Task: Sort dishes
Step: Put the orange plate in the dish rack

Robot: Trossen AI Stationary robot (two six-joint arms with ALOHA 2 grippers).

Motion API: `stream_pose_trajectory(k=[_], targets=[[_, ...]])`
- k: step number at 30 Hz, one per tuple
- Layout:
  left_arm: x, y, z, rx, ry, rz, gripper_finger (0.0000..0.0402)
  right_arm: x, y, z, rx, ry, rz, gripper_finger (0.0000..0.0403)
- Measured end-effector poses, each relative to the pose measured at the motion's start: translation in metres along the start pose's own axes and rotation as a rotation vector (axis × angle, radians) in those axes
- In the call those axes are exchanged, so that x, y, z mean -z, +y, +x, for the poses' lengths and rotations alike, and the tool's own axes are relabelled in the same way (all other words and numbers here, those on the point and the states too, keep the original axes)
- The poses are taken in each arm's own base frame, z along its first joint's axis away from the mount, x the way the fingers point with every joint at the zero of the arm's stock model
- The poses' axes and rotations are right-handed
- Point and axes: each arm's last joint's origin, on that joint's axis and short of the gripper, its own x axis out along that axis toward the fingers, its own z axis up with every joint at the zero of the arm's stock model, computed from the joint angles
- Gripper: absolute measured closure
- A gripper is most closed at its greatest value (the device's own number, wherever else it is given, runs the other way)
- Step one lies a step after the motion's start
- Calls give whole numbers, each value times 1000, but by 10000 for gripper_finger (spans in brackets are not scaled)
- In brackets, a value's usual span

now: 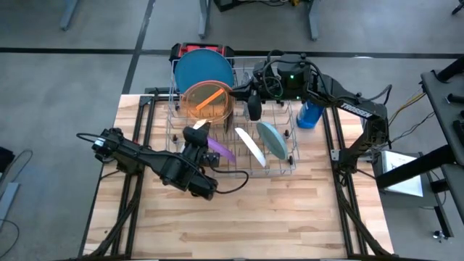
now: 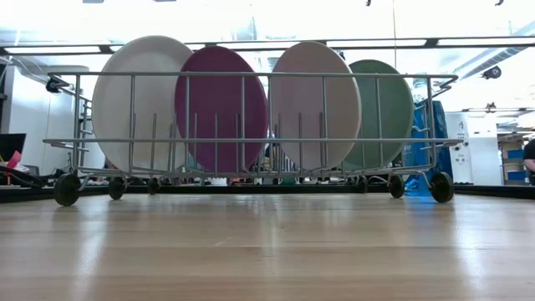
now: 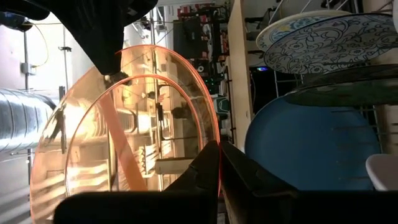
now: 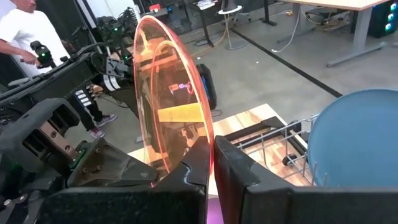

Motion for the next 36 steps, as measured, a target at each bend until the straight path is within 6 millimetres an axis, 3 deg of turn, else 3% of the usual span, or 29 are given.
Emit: stream_pose_trajectory(k=[5,16,36], targets=[[0,0,0,-6,1,-7,395,0,0,0,0,0,0,394],[-1,-1,0,34,-5,-36,302,0,0,0,-1,0,1,394],[0,-1,-1,96,-13,-105,207,0,-1,0,43,-11,-16,394]])
